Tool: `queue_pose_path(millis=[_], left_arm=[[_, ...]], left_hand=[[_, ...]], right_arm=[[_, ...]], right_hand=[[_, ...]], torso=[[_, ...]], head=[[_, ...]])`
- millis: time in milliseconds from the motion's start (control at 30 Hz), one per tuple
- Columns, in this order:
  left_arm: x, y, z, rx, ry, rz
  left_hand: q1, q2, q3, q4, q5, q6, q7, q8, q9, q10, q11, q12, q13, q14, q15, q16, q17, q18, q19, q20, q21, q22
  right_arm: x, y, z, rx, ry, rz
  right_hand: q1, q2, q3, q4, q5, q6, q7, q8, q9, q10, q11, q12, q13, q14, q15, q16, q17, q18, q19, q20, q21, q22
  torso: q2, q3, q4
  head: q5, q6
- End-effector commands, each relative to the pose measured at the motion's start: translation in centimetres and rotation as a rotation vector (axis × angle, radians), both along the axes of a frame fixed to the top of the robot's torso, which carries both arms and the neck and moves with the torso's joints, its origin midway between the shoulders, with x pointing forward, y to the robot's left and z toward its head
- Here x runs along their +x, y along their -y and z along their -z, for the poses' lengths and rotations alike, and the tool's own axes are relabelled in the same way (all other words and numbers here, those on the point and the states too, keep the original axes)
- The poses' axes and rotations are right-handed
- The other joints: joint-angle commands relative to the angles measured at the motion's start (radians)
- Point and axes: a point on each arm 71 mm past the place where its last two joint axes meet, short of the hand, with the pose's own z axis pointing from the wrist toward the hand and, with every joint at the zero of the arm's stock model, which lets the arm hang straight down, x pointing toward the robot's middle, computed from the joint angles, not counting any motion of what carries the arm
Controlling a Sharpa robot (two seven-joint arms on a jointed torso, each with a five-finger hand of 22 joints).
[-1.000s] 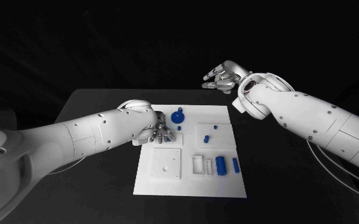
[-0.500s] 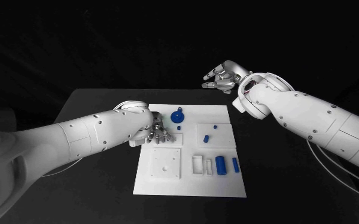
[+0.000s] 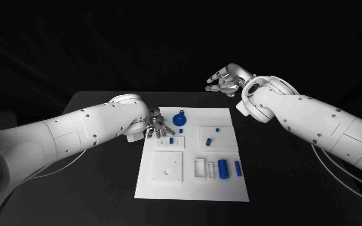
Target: Assemble the parts on the task board
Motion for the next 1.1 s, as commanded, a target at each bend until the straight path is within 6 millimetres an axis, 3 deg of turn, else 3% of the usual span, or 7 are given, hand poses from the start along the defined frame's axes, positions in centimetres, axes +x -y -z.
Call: queue_pose_path(millis=[33,133,433,467,667,900,1100], left_arm=[[0.2,-0.4,-0.6,-0.049,-0.035,-0.003],[0.7,-1.0,-1.3,-0.058,-0.026,-0.015],[3.0,-2.9,-2.6,-0.051,0.004,-0.07],[3.4,-3.0,-2.7,-0.049,0.01,-0.081],[4.8,-3.1,-3.1,-0.034,0.034,-0.111],[6.0,-3.8,-3.2,-0.025,0.064,-0.152],[6.5,-4.3,-3.1,-0.027,0.073,-0.175]], left_hand=[[0.002,0.025,-0.015,-0.026,0.005,-0.016,0.002,0.001,-0.037,-0.017,0.002,0.01,0.004,-0.014,0.003,0.005,-0.008,-0.003,-0.011,0.007,-0.008,0.019],[0.0,0.037,-0.028,-0.041,0.005,-0.021,0.007,-0.002,-0.096,-0.024,0.005,0.017,0.002,-0.015,0.003,0.009,-0.017,-0.001,-0.01,0.008,-0.011,0.019],[0.015,0.078,-0.045,-0.08,0.023,-0.034,0.011,-0.003,-0.142,-0.032,0.008,0.013,-0.007,-0.016,0.004,0.014,-0.031,-0.001,-0.009,0.009,-0.015,0.019],[0.015,0.084,-0.051,-0.086,0.021,-0.038,0.015,-0.002,-0.202,-0.032,0.012,-0.007,-0.023,-0.016,0.008,0.017,-0.03,0.002,-0.008,0.012,-0.017,0.019],[0.011,0.078,-0.056,-0.083,0.013,-0.045,0.024,-0.003,-0.271,-0.029,0.016,-0.021,-0.036,-0.017,0.01,0.02,-0.029,0.005,-0.007,0.015,-0.016,0.02],[0.014,0.084,-0.058,-0.089,0.015,-0.058,0.032,-0.004,-0.327,-0.038,0.021,-0.03,-0.043,-0.02,0.014,0.016,-0.031,0.006,-0.01,0.017,-0.019,0.019],[0.013,0.075,-0.057,-0.085,0.003,-0.056,0.037,-0.002,-0.403,-0.038,0.025,-0.046,-0.055,-0.016,0.017,0.009,-0.032,0.012,-0.006,0.022,-0.029,0.019]], right_arm=[[0.0,0.0,0.0,-0.003,-0.004,-0.005],[0.0,0.1,0.0,-0.003,-0.005,-0.002],[-0.1,0.2,0.0,-0.002,-0.003,0.001],[-0.1,0.2,0.0,-0.001,-0.002,0.001],[-0.2,0.0,-0.1,0.0,0.001,-0.002],[-0.4,-0.2,-0.4,0.003,0.008,-0.007],[-0.5,-0.2,-0.7,0.004,0.014,-0.006]], right_hand=[[-0.003,0.005,-0.005,-0.001,0.006,-0.007,0.0,-0.004,-0.001,-0.002,0.002,0.001,0.001,0.0,0.005,0.001,0.001,0.013,0.029,0.006,0.002,0.115],[-0.003,0.005,-0.005,-0.001,0.006,-0.007,0.0,-0.004,-0.001,-0.002,0.002,0.001,0.001,0.0,0.005,0.001,0.001,0.013,0.029,0.006,0.002,0.115],[-0.003,0.006,-0.004,0.002,0.006,-0.007,-0.001,-0.004,-0.001,-0.002,0.002,0.001,0.0,0.001,0.004,0.0,0.0,0.014,0.03,0.006,0.002,0.115],[-0.003,0.006,-0.004,0.002,0.006,-0.007,-0.001,-0.004,-0.001,-0.002,0.002,0.001,0.0,0.001,0.004,0.0,0.0,0.014,0.03,0.006,0.002,0.115],[-0.003,0.006,-0.004,0.002,0.006,-0.007,-0.001,-0.004,-0.001,-0.002,0.002,0.001,0.0,0.001,0.004,0.0,0.0,0.014,0.03,0.006,0.002,0.115],[-0.003,0.006,-0.004,0.002,0.006,-0.007,-0.001,-0.004,-0.001,-0.002,0.002,0.001,0.0,0.001,0.004,0.0,0.0,0.014,0.03,0.006,0.002,0.115],[-0.004,0.003,-0.002,0.003,0.005,-0.006,-0.001,-0.004,-0.001,-0.002,0.002,-0.001,-0.002,0.001,0.004,-0.001,0.001,0.014,0.03,0.006,0.001,0.114]], torso=[[0.002,0.0001,0.0008],[0.002,-0.0002,0.0007],[0.006,0.0004,-0.0014],[0.006,0.0,-0.0006],[0.017,-0.0014,-0.0043],[0.03,0.0015,-0.0121],[0.039,0.0022,-0.0124]], head=[[-0.001,0.003],[-0.002,0.004],[-0.002,0.009],[-0.003,0.009],[0.002,0.02],[0.005,0.028],[0.0,0.029]])
